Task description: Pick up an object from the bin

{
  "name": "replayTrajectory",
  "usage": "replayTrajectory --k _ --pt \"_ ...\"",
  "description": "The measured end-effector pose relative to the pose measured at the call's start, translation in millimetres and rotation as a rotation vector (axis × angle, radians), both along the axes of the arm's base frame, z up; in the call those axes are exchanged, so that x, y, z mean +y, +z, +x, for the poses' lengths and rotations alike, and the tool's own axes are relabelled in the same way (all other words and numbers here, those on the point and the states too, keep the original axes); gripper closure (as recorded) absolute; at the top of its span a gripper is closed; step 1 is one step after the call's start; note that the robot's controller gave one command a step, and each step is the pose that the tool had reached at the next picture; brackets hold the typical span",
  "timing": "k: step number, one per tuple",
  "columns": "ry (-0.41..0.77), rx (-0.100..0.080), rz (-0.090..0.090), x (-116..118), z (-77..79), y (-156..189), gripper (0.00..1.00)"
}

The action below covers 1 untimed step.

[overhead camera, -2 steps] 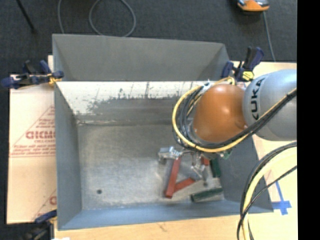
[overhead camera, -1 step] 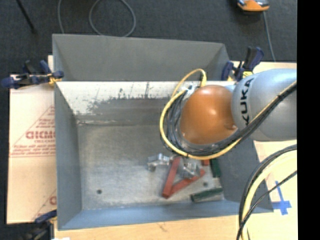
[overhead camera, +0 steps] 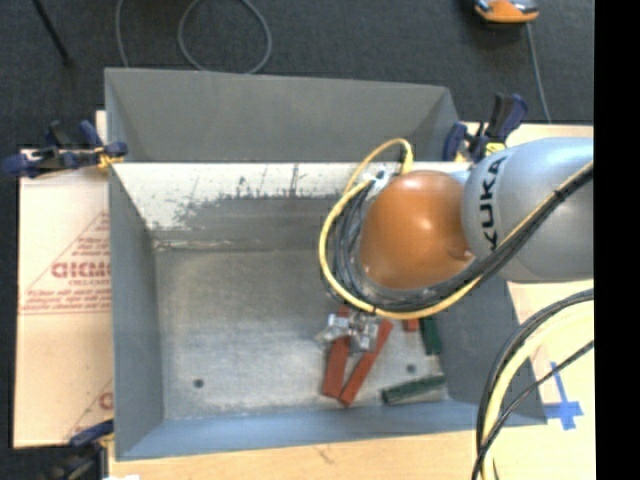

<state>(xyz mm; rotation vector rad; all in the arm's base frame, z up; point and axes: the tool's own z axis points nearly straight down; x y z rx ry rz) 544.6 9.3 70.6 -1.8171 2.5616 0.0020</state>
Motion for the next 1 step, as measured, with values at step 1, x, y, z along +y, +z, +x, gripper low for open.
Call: replayTrajectory --k 1 --pt "-0.005 -0.011 -0.001 -4.9 6.0 121.5 1.0"
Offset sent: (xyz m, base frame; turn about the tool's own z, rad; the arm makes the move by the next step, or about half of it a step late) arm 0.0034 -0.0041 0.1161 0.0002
